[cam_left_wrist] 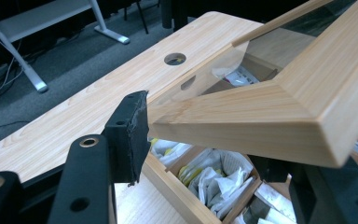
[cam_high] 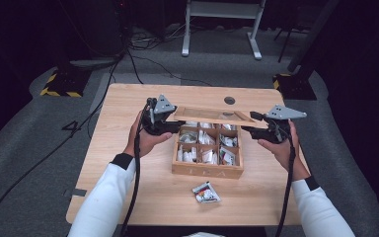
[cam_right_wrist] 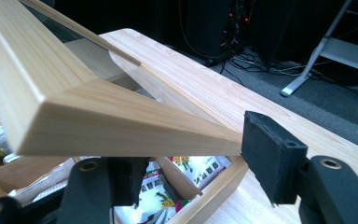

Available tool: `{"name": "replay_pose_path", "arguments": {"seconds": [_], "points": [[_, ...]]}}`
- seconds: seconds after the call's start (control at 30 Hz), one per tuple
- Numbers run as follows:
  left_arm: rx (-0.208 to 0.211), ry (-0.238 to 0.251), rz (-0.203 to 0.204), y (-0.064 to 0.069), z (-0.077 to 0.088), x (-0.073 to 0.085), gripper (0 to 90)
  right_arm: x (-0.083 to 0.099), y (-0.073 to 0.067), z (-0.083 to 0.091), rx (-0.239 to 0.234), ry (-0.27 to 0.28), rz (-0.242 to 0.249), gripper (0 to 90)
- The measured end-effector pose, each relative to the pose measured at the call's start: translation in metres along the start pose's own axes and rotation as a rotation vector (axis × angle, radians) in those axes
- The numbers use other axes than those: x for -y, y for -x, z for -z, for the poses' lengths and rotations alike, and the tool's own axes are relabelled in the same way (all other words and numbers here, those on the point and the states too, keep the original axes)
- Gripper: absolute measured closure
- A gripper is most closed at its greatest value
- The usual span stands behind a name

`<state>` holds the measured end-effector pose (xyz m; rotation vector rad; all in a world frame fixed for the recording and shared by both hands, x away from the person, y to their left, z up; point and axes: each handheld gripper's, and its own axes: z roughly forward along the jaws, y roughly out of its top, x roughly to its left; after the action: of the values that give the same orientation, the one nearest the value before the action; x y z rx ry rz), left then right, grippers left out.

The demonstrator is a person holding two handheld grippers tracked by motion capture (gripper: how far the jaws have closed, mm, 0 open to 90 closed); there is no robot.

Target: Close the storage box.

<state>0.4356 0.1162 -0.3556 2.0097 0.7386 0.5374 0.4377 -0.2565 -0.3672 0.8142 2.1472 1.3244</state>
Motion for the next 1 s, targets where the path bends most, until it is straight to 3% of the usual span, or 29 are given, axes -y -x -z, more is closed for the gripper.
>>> {"name": "replay_pose_path", "arguments": {"seconds": [0.73,1.0], "points": [[0.017,-0.043,-0.025,0.009,0.002,0.019,42.6,0.015,-0.017,0.015,-0.014,-0.010,0.040,39.8],[0.022,-0.056,-0.032,0.013,0.003,0.026,42.5,0.022,-0.021,0.018,-0.022,-0.014,0.027,36.7]]}}
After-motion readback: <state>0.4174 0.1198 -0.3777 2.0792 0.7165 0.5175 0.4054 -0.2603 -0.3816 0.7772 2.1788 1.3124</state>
